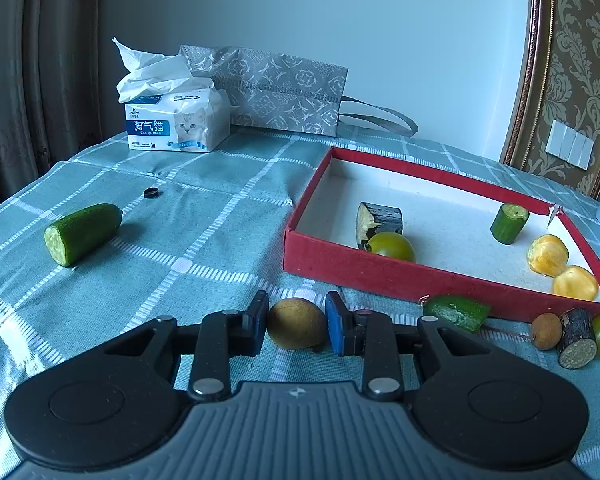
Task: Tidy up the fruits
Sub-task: 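Carry the brown kiwi into the tray and open the left gripper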
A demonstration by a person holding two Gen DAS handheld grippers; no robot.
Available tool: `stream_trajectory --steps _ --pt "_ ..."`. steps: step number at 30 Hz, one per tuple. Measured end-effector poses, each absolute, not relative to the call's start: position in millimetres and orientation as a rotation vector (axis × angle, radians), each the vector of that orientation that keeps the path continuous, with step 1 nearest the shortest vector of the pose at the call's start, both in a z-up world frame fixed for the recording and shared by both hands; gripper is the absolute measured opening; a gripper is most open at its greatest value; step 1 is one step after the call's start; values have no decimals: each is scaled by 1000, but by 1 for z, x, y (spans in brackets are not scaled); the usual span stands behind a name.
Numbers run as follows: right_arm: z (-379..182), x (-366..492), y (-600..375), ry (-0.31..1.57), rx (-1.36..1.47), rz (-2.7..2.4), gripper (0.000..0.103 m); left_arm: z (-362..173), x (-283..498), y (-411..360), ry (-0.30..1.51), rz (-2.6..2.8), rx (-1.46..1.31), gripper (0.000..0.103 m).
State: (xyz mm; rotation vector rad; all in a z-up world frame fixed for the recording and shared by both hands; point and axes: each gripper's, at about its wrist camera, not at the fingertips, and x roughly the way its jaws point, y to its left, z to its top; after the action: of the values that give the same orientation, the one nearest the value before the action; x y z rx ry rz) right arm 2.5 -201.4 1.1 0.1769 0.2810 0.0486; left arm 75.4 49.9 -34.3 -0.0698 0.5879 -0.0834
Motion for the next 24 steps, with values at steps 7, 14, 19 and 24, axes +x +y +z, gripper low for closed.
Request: stream_trajectory --steps 7,14,19,24 --pt "-22 -51 -210 263 175 61 78 -34 73 49 573 -74 -63 30" --pt "-21 -58 -211 205 185 80 82 -28 64 44 552 -60 -24 30" --pt "-18 -61 -216 182 216 80 84 -9 62 30 531 -99 0 30" --pt "-16 -63 -223 167 252 45 86 21 78 -4 468 -148 57 30"
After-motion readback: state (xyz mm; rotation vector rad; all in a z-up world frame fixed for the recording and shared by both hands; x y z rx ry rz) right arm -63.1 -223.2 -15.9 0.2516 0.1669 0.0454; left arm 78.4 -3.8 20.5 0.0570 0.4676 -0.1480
